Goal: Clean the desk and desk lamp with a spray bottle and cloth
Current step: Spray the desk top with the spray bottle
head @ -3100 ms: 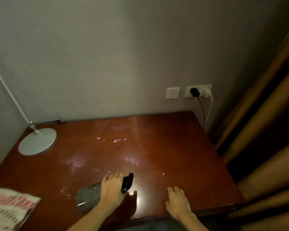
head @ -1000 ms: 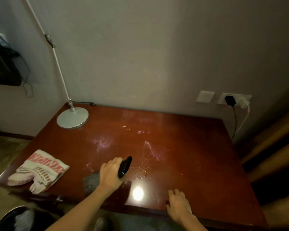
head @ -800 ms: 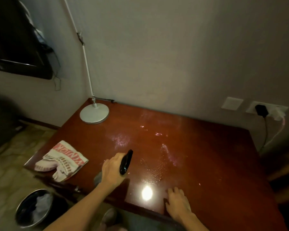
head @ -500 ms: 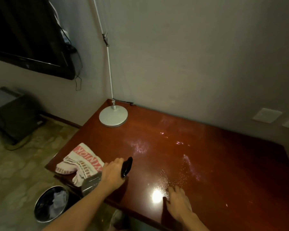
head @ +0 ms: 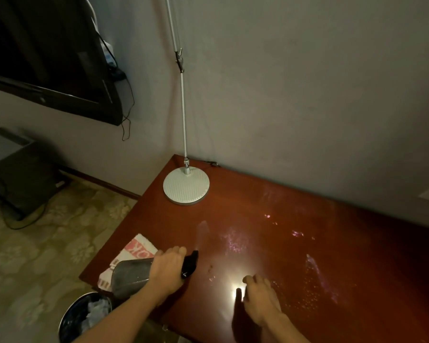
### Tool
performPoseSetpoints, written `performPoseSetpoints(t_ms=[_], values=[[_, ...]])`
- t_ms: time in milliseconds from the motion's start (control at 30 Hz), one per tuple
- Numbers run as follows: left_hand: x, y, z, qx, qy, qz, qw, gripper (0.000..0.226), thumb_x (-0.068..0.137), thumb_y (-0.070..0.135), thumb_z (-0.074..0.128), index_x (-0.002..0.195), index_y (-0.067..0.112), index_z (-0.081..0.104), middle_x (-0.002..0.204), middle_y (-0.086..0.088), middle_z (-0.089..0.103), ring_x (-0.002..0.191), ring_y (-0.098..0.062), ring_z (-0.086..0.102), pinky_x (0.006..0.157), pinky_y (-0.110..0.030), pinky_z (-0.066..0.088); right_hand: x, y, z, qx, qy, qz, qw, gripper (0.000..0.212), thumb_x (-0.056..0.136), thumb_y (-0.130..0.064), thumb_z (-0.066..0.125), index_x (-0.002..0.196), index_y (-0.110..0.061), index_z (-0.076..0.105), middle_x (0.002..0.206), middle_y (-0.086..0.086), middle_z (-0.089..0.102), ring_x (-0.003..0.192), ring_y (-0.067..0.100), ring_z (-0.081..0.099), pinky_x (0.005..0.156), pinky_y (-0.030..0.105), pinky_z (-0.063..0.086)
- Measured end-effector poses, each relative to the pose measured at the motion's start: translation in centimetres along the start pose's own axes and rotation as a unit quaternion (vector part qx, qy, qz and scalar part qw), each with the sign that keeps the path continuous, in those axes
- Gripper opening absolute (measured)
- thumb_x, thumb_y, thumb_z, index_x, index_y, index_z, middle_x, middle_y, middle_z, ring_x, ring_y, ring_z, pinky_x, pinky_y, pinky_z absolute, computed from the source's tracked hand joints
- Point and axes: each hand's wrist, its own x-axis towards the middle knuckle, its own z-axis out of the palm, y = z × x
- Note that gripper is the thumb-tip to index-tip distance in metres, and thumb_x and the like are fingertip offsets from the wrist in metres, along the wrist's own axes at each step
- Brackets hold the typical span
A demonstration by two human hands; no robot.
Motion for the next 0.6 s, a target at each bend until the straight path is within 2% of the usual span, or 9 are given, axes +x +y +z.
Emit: performPoseSetpoints(t_ms=[100, 200, 267, 367, 433, 500, 600], values=[[1.5, -1.7, 0.2, -0.032, 0.036, 0.036, 0.998, 0.037, 0.074, 0.023, 0.068, 0.102, 0.026, 0.044, 0.103, 0.007, 0.056, 0.095, -0.013, 0.057, 0.083, -0.028, 0.042, 1.9, -1.7, -0.4, 0.002, 0.006, 0.002, 1.000, 0.045, 0.095, -0.016, 0.044, 0.139, -0.015, 0.039, 0.138, 0.008, 0.042, 0.126, 0.025, 0.039, 0.105, 0.032, 0.037], [3.3, -4.2, 0.4, -0.102, 0.094, 0.078, 0.987, 0.051, 0.062, 0.023, 0.076, 0.090, 0.033, 0.036, 0.082, 0.010, 0.057, 0.070, -0.010, 0.058, 0.063, -0.025, 0.043, 3.8, -3.4, -0.8, 0.008, 0.015, 0.004, 1.000, 0.045, 0.094, -0.016, 0.046, 0.139, -0.015, 0.040, 0.138, 0.007, 0.043, 0.126, 0.023, 0.040, 0.105, 0.030, 0.037], [4.5, -5.8, -0.2, -0.217, 0.156, 0.090, 0.959, 0.046, 0.063, 0.017, 0.075, 0.091, 0.031, 0.041, 0.078, 0.010, 0.056, 0.061, -0.009, 0.055, 0.054, -0.025, 0.043, 5.1, -4.5, -1.0, 0.013, 0.020, 0.006, 1.000, 0.044, 0.095, -0.017, 0.046, 0.139, -0.016, 0.040, 0.138, 0.006, 0.043, 0.126, 0.021, 0.040, 0.106, 0.030, 0.037], [6.8, -8.3, -2.1, -0.335, 0.239, 0.038, 0.911, 0.031, 0.077, 0.020, 0.064, 0.107, 0.020, 0.058, 0.095, 0.007, 0.061, 0.074, -0.011, 0.061, 0.064, -0.034, 0.051, 6.9, -6.4, -1.0, 0.014, 0.017, 0.009, 1.000, 0.043, 0.095, -0.017, 0.046, 0.138, -0.015, 0.041, 0.137, 0.006, 0.044, 0.124, 0.021, 0.041, 0.105, 0.030, 0.038], [8.4, -10.2, -2.7, -0.328, 0.273, 0.003, 0.904, 0.032, 0.082, 0.038, 0.061, 0.109, 0.021, 0.060, 0.094, 0.008, 0.062, 0.079, -0.011, 0.060, 0.068, -0.035, 0.051, 7.7, -7.6, -0.9, 0.006, 0.012, 0.011, 1.000, 0.044, 0.093, -0.016, 0.047, 0.136, -0.015, 0.042, 0.136, 0.007, 0.045, 0.123, 0.022, 0.041, 0.103, 0.030, 0.038], [9.5, -11.6, -2.7, -0.324, 0.283, -0.014, 0.902, 0.036, 0.083, 0.052, 0.056, 0.103, 0.023, 0.061, 0.087, 0.010, 0.059, 0.077, -0.010, 0.057, 0.065, -0.033, 0.051, 8.4, -8.9, -0.7, 0.000, 0.007, 0.011, 1.000, 0.043, 0.092, -0.016, 0.046, 0.135, -0.015, 0.043, 0.135, 0.008, 0.045, 0.122, 0.023, 0.041, 0.101, 0.031, 0.039], [10.8, -13.0, -2.1, -0.340, 0.297, -0.037, 0.891, 0.038, 0.083, 0.057, 0.056, 0.100, 0.023, 0.061, 0.084, 0.010, 0.059, 0.079, -0.012, 0.056, 0.064, -0.033, 0.050, 9.1, -10.7, -0.2, -0.014, 0.004, 0.008, 1.000, 0.040, 0.091, -0.017, 0.045, 0.131, -0.012, 0.045, 0.133, 0.011, 0.047, 0.120, 0.026, 0.043, 0.099, 0.035, 0.042]])
